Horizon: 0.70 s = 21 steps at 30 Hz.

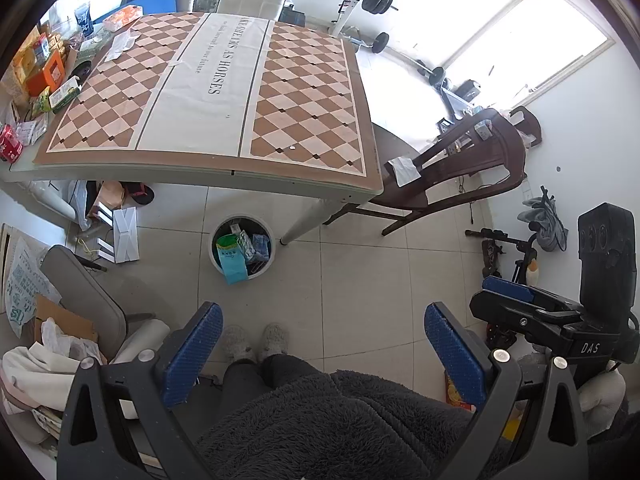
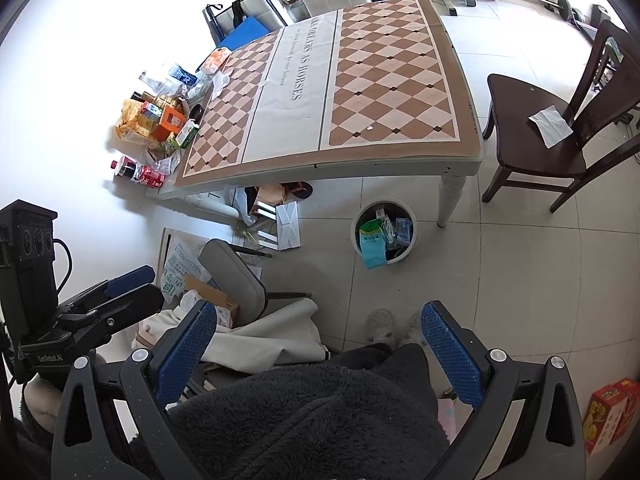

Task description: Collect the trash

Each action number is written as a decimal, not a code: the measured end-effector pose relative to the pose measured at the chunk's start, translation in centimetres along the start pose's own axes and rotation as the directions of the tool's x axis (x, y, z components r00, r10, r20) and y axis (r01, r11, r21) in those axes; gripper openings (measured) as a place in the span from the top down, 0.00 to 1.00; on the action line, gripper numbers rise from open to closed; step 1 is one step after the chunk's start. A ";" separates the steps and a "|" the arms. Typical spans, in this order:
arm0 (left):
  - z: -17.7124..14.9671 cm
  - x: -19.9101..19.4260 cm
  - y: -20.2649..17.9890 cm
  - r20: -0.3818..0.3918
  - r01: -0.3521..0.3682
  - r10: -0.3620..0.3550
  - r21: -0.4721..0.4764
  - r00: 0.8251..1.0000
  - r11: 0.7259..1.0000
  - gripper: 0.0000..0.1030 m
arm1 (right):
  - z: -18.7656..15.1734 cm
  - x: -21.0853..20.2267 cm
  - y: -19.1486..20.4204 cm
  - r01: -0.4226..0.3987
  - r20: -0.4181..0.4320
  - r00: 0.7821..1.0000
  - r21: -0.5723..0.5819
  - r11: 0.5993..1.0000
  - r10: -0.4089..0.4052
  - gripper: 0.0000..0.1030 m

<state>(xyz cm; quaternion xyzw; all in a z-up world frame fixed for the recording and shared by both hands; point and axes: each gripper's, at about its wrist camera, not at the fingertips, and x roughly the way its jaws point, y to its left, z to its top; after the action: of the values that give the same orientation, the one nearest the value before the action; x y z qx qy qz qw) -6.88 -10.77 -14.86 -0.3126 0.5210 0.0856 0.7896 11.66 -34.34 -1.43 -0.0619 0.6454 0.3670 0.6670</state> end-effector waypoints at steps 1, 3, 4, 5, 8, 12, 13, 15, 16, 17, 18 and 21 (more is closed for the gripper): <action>0.1 0.0 0.0 0.000 0.000 0.000 -0.002 1.000 1.000 0.00 | 0.1 0.0 0.1 0.002 0.001 1.000 0.005 1.000 -0.002 0.00; 0.1 0.1 -0.1 -0.001 0.001 -0.001 -0.001 1.000 1.000 0.00 | 0.0 0.0 0.2 0.005 0.003 1.000 0.010 1.000 -0.005 0.00; 0.1 0.0 -0.1 0.000 0.001 -0.001 -0.004 1.000 1.000 0.00 | 0.0 -0.1 0.3 0.006 0.004 1.000 0.011 1.000 -0.006 0.00; 0.1 0.1 -0.1 0.000 0.001 -0.001 -0.003 1.000 1.000 0.00 | 0.0 -0.1 0.4 0.007 0.004 1.000 0.013 1.000 -0.007 0.00; 0.1 0.1 -0.1 0.000 0.001 -0.001 -0.004 1.000 1.000 0.00 | 0.3 -0.2 0.4 0.008 0.004 1.000 0.012 1.000 -0.008 0.00; 0.2 0.1 -0.2 0.001 0.000 0.000 -0.005 1.000 1.000 0.00 | 0.3 -0.2 0.2 0.007 0.002 1.000 0.011 1.000 -0.007 0.00; 0.2 0.1 -0.2 0.001 0.000 0.000 -0.004 1.000 1.000 0.00 | 0.4 -0.2 0.3 0.006 0.002 1.000 0.011 1.000 -0.006 0.00; 0.2 0.1 -0.2 0.001 0.001 -0.001 -0.005 1.000 1.000 0.00 | 0.3 -0.2 0.2 0.006 0.002 1.000 0.009 1.000 -0.006 0.00; 0.2 0.1 -0.2 0.001 0.001 -0.001 -0.004 1.000 1.000 0.00 | 0.3 -0.3 0.2 0.006 0.002 1.000 0.009 1.000 -0.006 0.00; 0.2 0.1 -0.2 0.001 -0.001 0.001 -0.004 1.000 1.000 0.00 | 0.4 -0.2 0.3 0.009 0.002 1.000 0.010 1.000 -0.009 0.00; 0.2 0.1 -0.2 0.001 0.001 -0.001 -0.005 1.000 1.000 0.00 | 0.3 -0.3 0.1 0.007 0.002 1.000 0.011 1.000 -0.007 0.00; 0.2 0.2 -0.2 0.002 0.000 0.000 -0.004 1.000 1.000 0.00 | 0.3 -0.3 0.2 0.007 0.004 1.000 0.010 1.000 -0.007 0.00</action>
<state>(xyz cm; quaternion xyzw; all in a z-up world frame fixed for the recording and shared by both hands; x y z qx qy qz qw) -6.57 -10.85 -14.87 -0.3140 0.5200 0.0867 0.7896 11.78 -34.15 -1.06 -0.0603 0.6457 0.3616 0.6698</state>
